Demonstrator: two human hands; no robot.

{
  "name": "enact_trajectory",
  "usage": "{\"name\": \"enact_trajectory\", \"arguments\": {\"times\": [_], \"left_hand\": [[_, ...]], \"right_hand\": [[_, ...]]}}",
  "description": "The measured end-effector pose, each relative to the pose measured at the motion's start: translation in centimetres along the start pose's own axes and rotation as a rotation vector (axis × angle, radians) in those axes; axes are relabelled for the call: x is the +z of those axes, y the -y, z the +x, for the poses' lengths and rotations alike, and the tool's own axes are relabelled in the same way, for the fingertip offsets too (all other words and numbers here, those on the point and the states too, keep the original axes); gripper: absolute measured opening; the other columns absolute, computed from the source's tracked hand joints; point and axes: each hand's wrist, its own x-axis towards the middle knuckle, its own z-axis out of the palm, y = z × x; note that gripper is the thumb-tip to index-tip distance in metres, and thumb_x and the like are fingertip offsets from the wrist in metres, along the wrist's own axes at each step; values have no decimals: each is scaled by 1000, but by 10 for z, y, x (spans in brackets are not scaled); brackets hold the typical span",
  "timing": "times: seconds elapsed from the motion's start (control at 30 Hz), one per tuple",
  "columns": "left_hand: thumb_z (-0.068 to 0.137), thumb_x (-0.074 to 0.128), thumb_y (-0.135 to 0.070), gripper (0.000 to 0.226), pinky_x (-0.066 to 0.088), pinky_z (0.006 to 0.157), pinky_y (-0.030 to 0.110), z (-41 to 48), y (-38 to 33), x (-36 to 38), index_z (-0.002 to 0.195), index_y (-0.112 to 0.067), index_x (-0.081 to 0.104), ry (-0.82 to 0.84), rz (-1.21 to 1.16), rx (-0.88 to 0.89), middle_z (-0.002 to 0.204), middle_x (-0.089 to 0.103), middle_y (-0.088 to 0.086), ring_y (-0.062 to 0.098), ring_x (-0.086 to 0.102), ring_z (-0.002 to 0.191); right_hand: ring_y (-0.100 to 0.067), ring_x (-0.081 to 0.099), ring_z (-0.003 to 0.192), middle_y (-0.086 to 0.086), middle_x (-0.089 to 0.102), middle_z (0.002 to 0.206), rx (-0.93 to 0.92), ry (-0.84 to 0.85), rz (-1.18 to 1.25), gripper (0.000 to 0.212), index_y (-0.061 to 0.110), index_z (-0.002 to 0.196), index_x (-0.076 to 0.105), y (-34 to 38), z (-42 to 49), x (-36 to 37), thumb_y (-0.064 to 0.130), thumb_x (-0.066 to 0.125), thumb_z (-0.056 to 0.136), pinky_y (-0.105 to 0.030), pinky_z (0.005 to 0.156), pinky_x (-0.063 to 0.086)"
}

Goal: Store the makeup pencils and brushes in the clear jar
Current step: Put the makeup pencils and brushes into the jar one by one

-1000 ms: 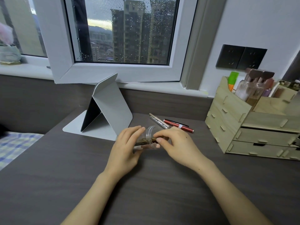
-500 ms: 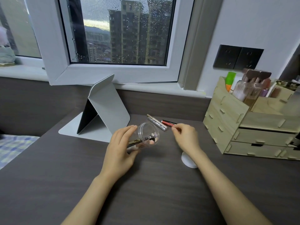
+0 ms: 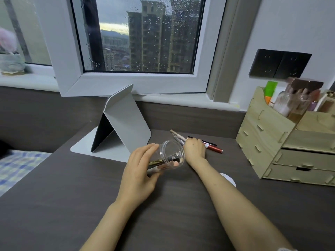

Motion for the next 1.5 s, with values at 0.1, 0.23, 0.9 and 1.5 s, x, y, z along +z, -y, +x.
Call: {"name": "enact_trajectory", "arguments": {"times": [0.1, 0.23, 0.9, 1.5], "left_hand": [[62, 83, -4, 76, 26, 100, 11, 0, -2, 0, 127, -12, 45, 5, -2, 1, 123, 49, -1, 17, 47, 110], [61, 84, -2, 78, 25, 100, 10, 0, -2, -1, 127, -14, 43, 6, -5, -11, 123, 47, -3, 17, 46, 110], [63, 79, 3, 76, 34, 100, 24, -6, -6, 3, 128, -13, 43, 35, -54, 65, 126, 52, 4, 20, 49, 115], [59, 84, -1, 80, 32, 98, 16, -2, 1, 3, 127, -16, 43, -55, -63, -68, 122, 49, -6, 16, 49, 110]], "right_hand": [[-39, 57, 107, -24, 59, 115, 98, -39, 282, 25, -5, 107, 57, -2, -9, -20, 9, 42, 94, -40, 84, 46], [-8, 63, 82, -6, 64, 83, 82, -198, 839, 19, 2, 88, 65, -18, -39, -76, 10, 48, 90, -24, 68, 45], [5, 49, 66, 7, 61, 63, -294, -189, 750, 8, 16, 80, 63, 4, -142, -116, 19, 70, 79, -9, 63, 36], [-29, 63, 89, -12, 72, 91, 97, -135, 663, 19, 8, 92, 70, -35, -51, -51, 10, 52, 90, -34, 77, 45]]}}
